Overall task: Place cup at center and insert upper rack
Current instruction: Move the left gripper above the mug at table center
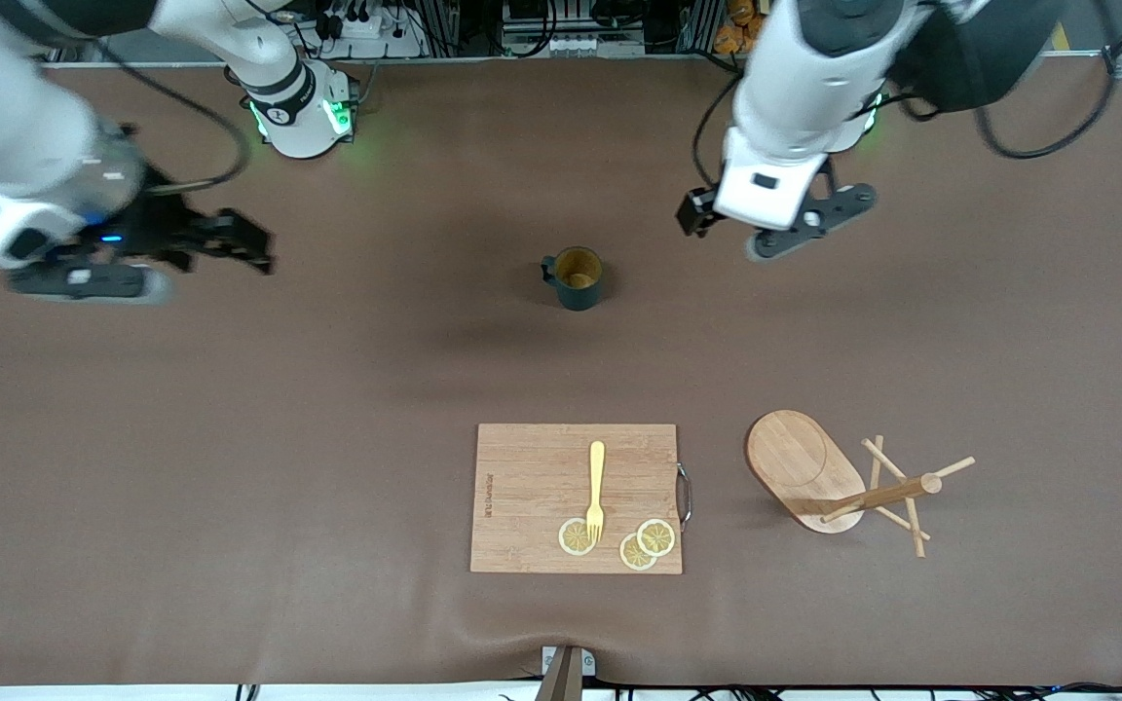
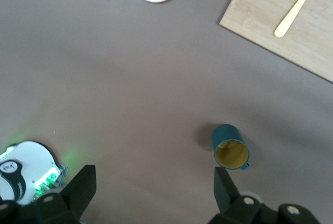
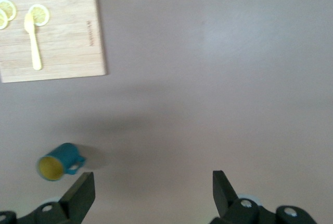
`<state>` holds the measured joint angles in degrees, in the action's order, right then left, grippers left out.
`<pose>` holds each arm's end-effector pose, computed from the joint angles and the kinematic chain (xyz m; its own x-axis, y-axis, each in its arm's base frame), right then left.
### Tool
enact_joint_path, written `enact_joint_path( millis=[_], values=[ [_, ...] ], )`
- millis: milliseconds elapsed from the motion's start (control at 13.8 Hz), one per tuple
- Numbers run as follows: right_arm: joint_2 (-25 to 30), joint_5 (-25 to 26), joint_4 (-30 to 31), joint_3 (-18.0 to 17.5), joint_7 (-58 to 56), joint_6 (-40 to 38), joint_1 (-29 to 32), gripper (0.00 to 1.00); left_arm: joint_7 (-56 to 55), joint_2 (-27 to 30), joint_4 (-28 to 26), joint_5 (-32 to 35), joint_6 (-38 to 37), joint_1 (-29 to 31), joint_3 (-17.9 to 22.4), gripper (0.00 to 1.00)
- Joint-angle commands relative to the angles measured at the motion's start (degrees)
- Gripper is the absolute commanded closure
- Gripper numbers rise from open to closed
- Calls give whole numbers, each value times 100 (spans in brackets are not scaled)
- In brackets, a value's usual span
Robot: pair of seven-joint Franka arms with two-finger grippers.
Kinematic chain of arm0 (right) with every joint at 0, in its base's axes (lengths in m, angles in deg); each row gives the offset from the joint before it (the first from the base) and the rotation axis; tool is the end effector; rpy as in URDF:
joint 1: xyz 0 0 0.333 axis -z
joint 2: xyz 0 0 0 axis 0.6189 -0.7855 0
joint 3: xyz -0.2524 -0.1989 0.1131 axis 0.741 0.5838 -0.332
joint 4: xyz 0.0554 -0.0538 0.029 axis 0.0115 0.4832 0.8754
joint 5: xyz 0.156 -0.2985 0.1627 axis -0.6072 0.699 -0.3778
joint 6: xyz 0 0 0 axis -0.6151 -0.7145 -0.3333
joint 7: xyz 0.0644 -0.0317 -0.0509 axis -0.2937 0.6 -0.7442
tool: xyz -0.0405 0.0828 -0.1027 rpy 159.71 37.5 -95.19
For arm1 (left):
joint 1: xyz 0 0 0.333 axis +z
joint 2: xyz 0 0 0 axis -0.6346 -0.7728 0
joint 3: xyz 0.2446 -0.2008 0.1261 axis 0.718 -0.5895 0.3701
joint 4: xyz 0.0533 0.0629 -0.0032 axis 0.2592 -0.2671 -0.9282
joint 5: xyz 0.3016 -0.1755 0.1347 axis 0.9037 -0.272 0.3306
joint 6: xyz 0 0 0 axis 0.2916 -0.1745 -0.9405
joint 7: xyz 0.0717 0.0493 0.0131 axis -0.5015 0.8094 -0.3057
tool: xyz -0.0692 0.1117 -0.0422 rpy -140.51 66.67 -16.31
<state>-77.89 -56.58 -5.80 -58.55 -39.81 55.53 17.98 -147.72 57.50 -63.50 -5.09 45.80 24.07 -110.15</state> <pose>0.5512 0.1282 0.6236 0.9964 -0.0526 -0.0665 -0.0579 -0.9950 -0.0811 0.4659 -0.3357 0.5545 0.8859 0.4454 -0.1295 0.4311 -0.8936 -0.1248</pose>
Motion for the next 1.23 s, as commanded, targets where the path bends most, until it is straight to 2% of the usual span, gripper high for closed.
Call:
enact_joint_path(
  millis=[0, 290, 435, 580, 798, 1160],
  values=[
    [262, 299, 260, -150, -704, 9, 459, 0, -575, -275, 88, 301, 55, -364, 6, 0],
    [280, 317, 277, -150, -1671, 87, 1364, 0, -1298, -565, 97, 495, 345, -752, 15, 0],
    [271, 552, 286, -150, -1883, 167, 1612, 0, -1613, -749, 97, 644, 424, -980, 15, 0],
    [271, 992, 321, -150, -2051, 219, 1621, 0, -1982, -978, 97, 837, 556, -1182, 15, 0],
    [289, 994, 558, -150, -2095, 255, 1735, 0, -2283, -1093, 97, 970, 732, -1385, 41, 0],
    [315, 1002, 585, -150, -2262, 325, 1867, 0, -2661, -1277, 105, 1330, 785, -1666, 41, 0]
  ],
)
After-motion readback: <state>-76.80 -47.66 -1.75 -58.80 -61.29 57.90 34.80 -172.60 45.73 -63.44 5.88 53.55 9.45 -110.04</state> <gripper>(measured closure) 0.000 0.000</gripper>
